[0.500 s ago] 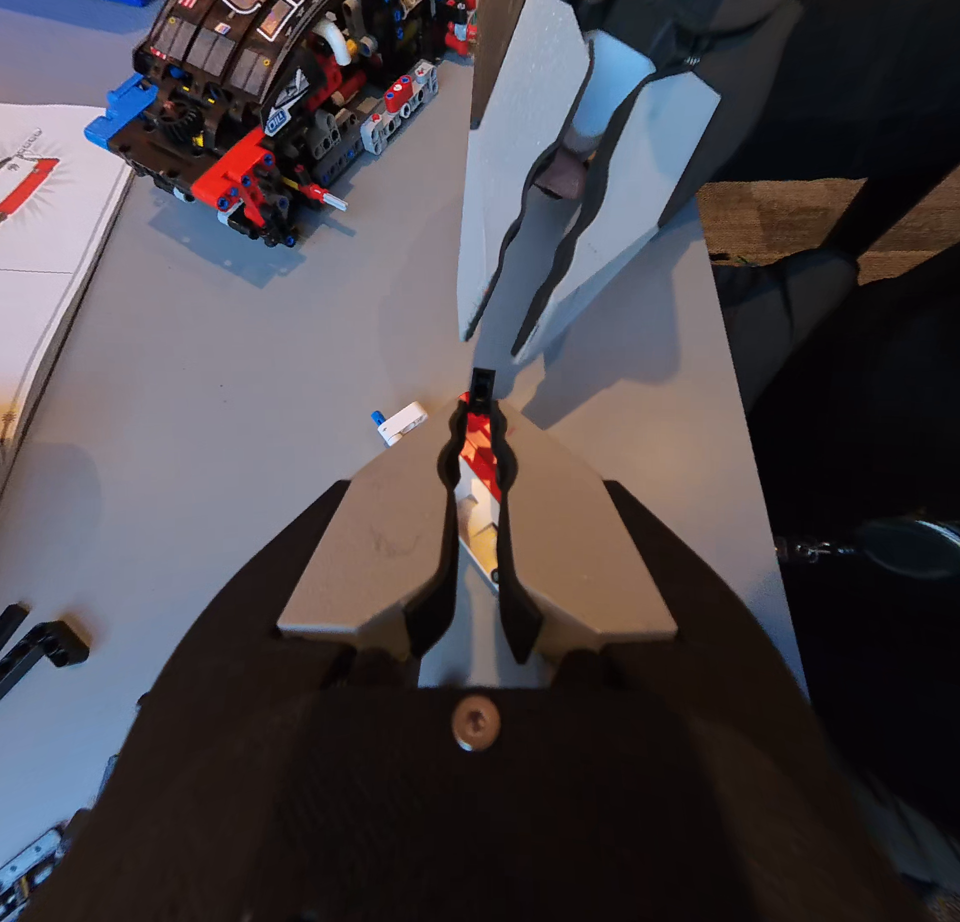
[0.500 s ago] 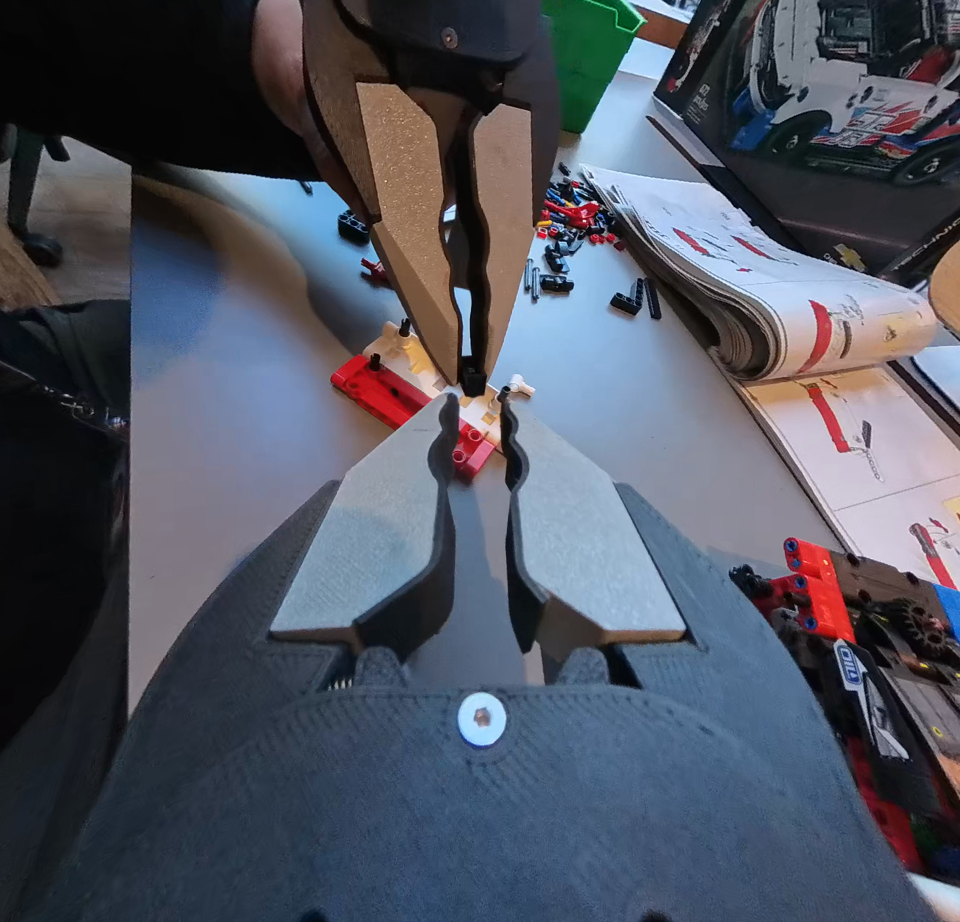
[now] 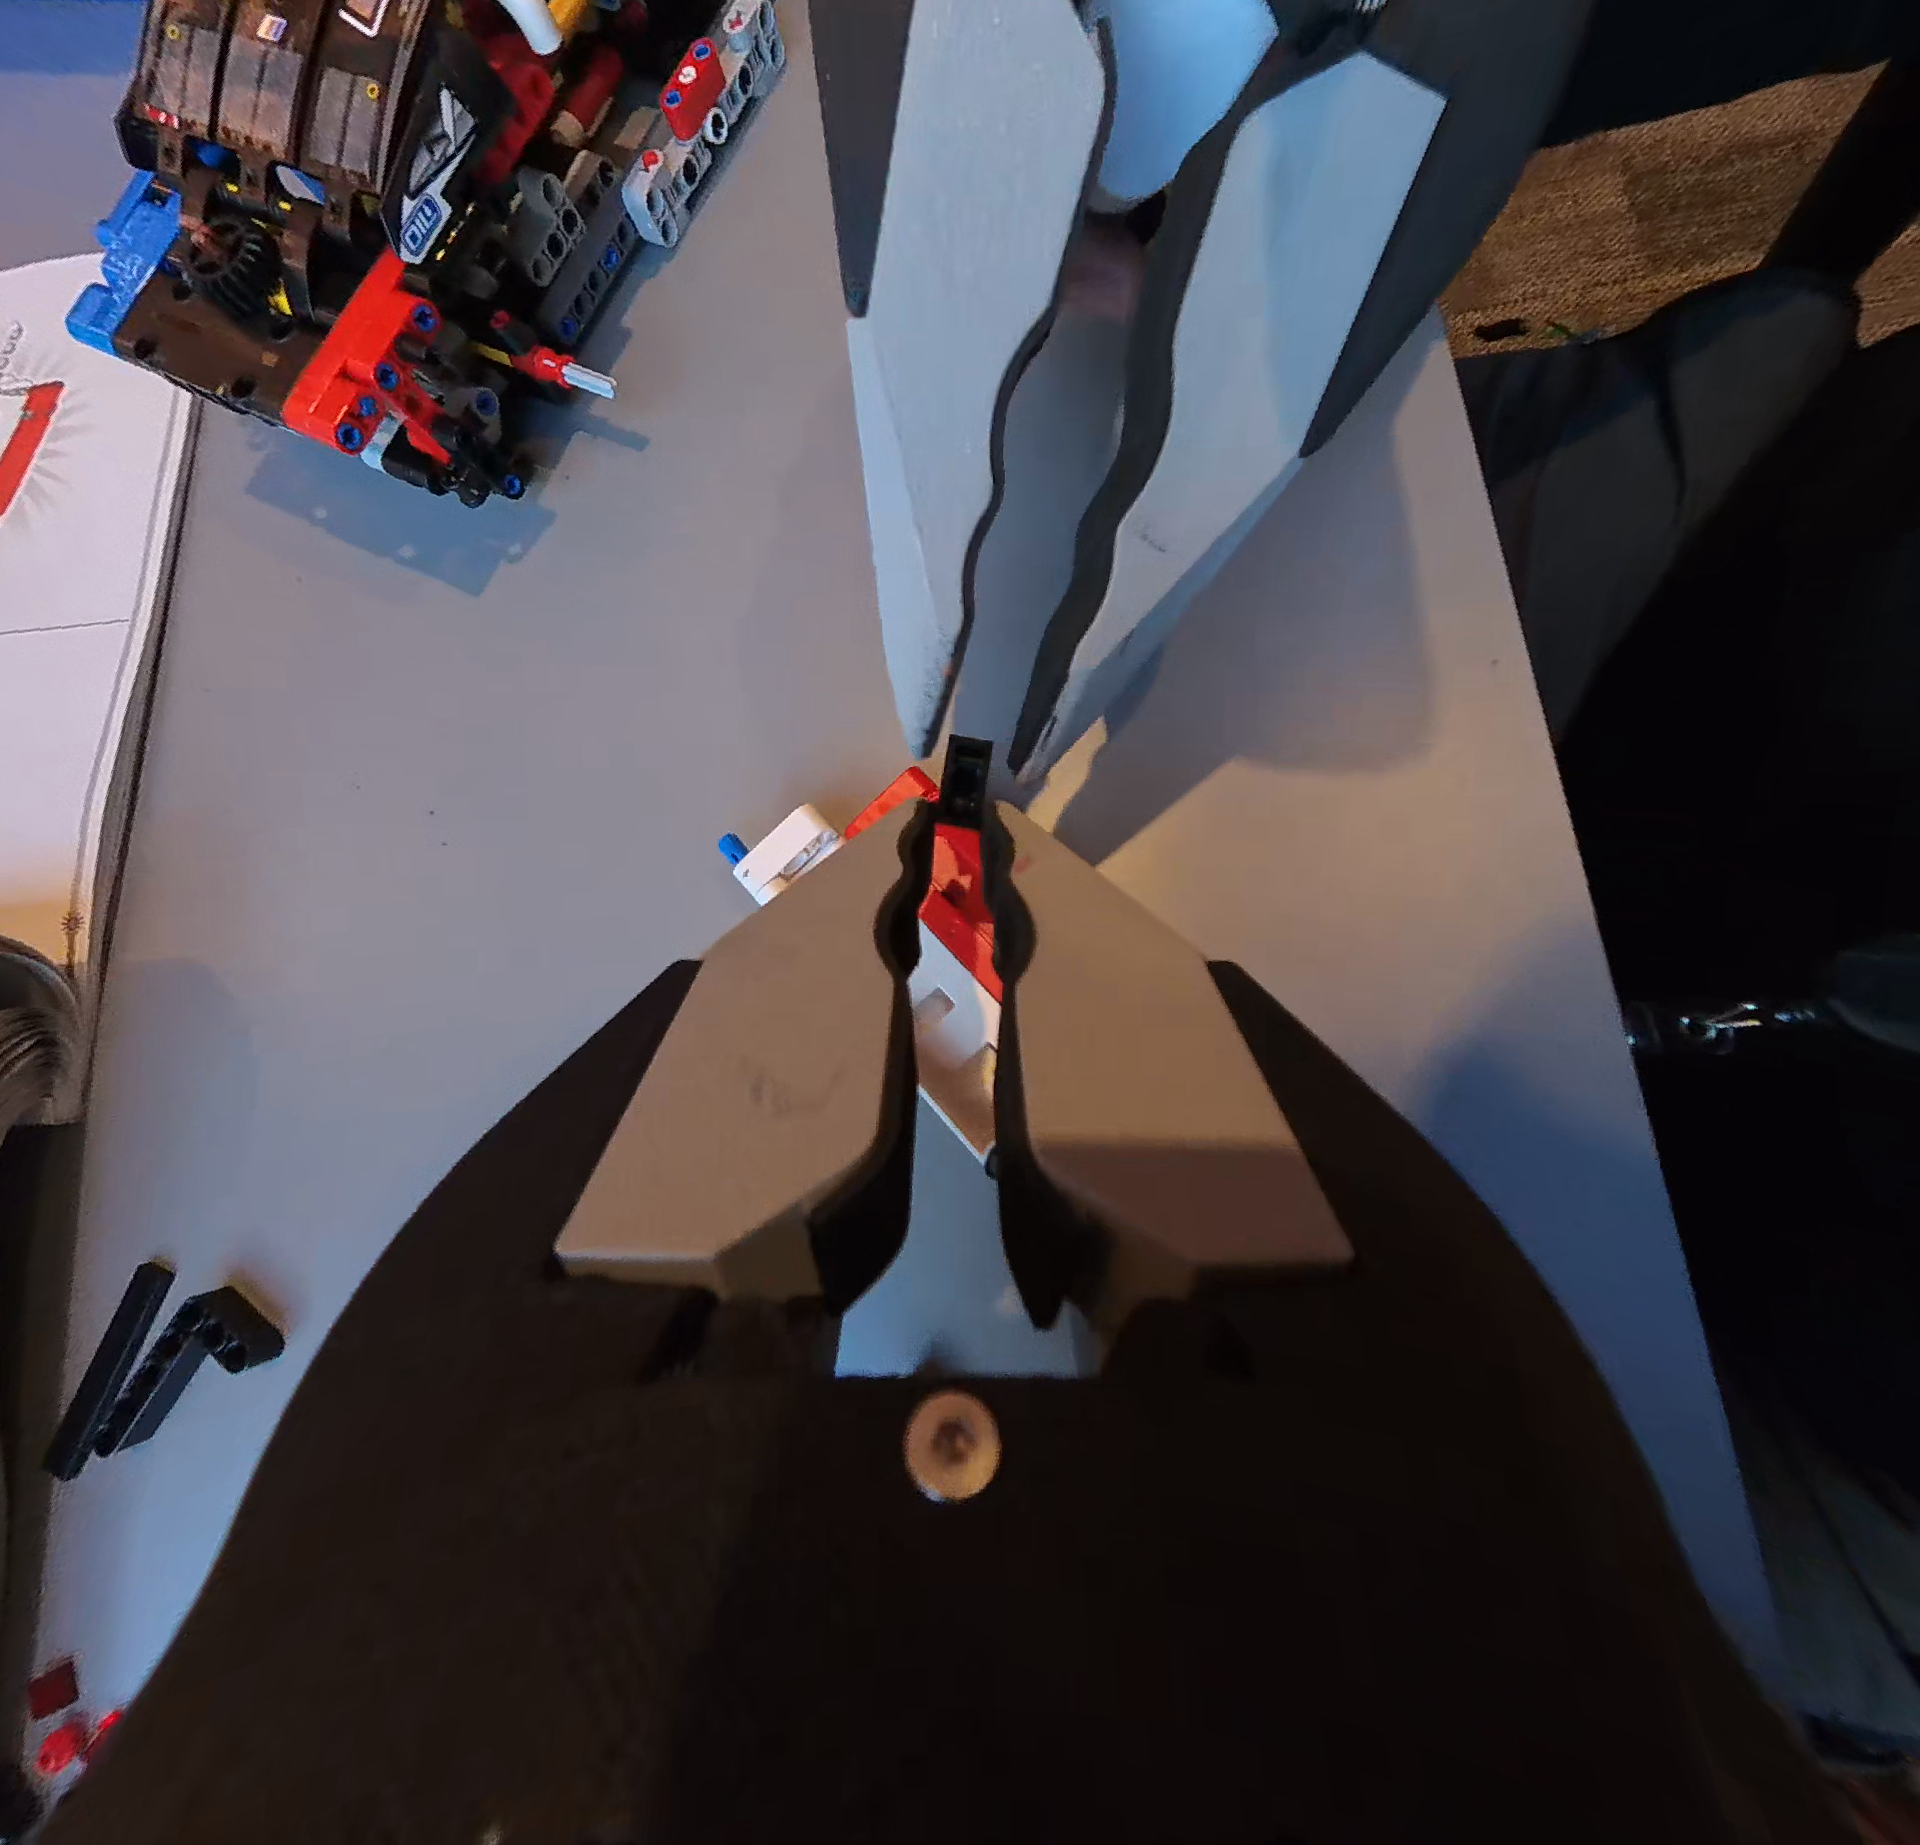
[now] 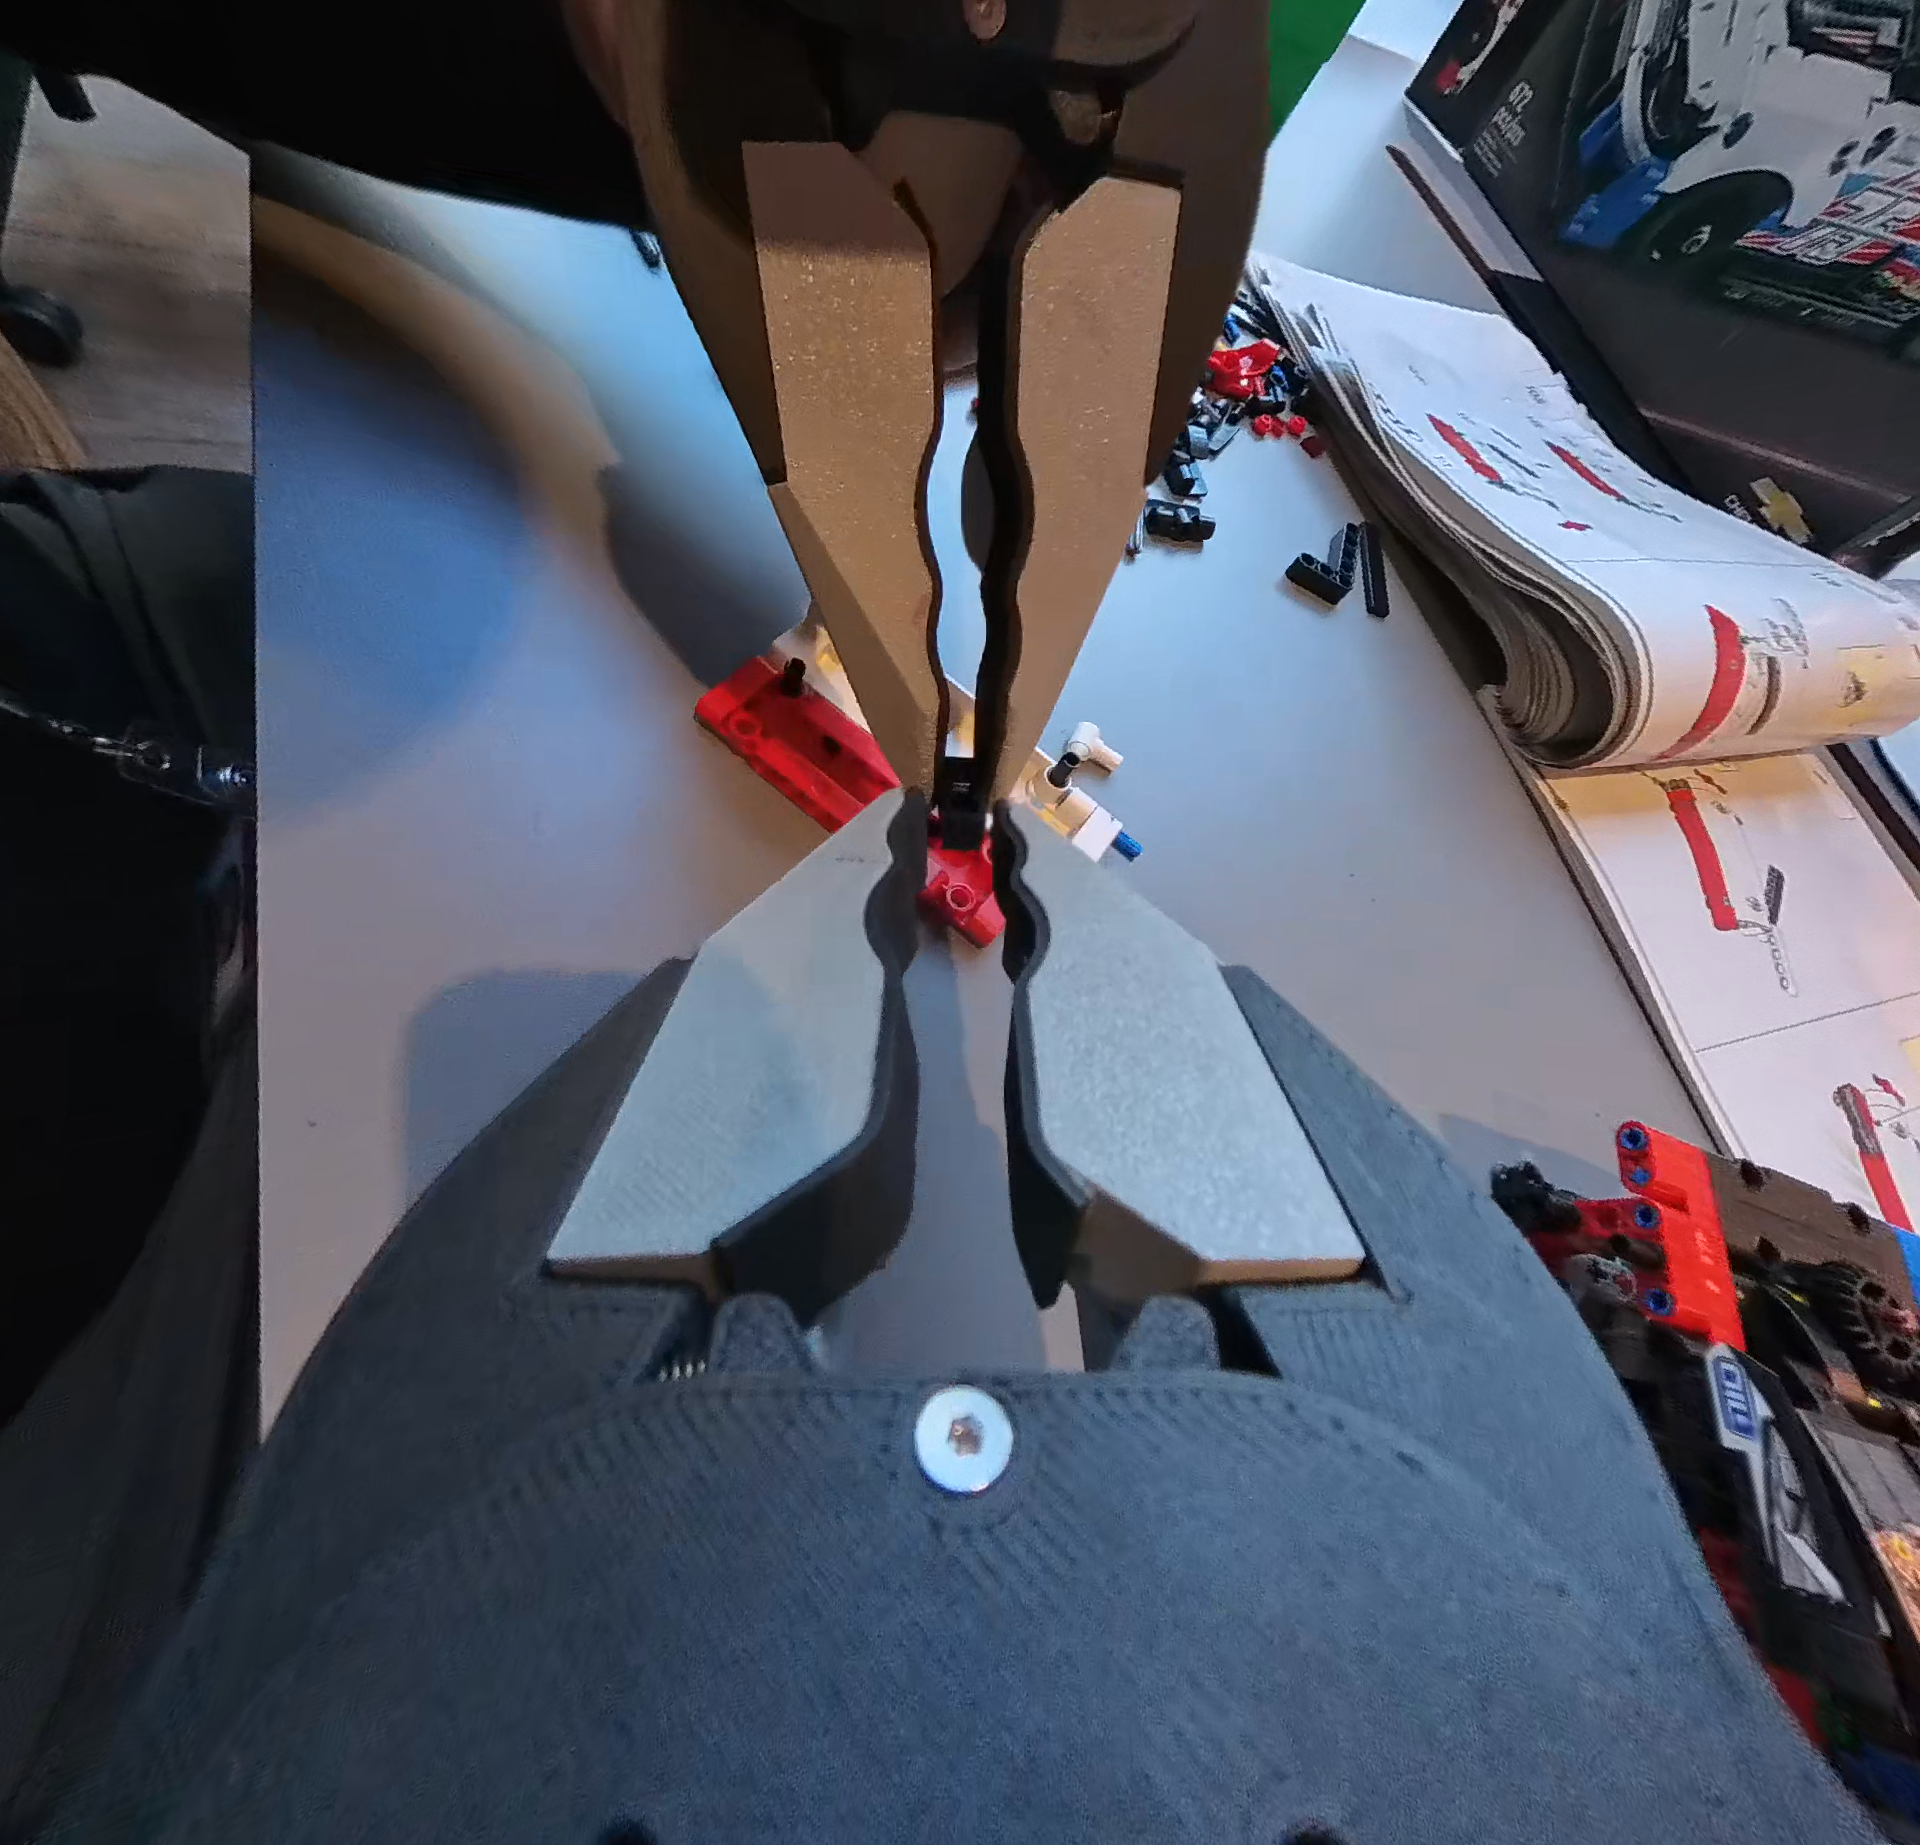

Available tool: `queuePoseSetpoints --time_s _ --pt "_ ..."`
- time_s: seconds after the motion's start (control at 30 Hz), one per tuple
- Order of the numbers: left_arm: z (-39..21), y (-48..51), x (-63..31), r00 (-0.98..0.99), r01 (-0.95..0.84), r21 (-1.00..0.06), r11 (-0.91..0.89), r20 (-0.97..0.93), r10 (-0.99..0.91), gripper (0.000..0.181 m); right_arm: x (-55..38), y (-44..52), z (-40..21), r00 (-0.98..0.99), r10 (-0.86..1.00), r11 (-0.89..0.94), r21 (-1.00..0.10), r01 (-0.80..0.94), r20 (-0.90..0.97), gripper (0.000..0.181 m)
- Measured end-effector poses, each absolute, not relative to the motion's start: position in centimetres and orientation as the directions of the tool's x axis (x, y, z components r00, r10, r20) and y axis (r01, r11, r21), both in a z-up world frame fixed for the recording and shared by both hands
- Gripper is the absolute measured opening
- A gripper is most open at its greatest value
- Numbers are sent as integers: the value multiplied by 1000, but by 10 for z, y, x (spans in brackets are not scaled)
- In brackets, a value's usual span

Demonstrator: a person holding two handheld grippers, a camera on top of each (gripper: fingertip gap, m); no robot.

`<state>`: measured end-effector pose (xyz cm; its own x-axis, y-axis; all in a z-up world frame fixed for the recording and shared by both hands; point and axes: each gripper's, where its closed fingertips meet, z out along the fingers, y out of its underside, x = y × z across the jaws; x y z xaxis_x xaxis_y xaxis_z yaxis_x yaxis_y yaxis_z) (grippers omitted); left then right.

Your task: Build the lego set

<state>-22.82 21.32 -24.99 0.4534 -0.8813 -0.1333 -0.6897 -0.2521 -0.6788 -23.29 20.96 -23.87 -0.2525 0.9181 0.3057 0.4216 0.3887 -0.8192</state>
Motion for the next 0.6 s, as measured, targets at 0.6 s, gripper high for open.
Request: queuePoseSetpoints --time_s 0.6 --pt "-244 232 -244 585 -637 -670 -381 -100 -805 12 -230 236 -246 -128 980 194 -858 475 151 6"
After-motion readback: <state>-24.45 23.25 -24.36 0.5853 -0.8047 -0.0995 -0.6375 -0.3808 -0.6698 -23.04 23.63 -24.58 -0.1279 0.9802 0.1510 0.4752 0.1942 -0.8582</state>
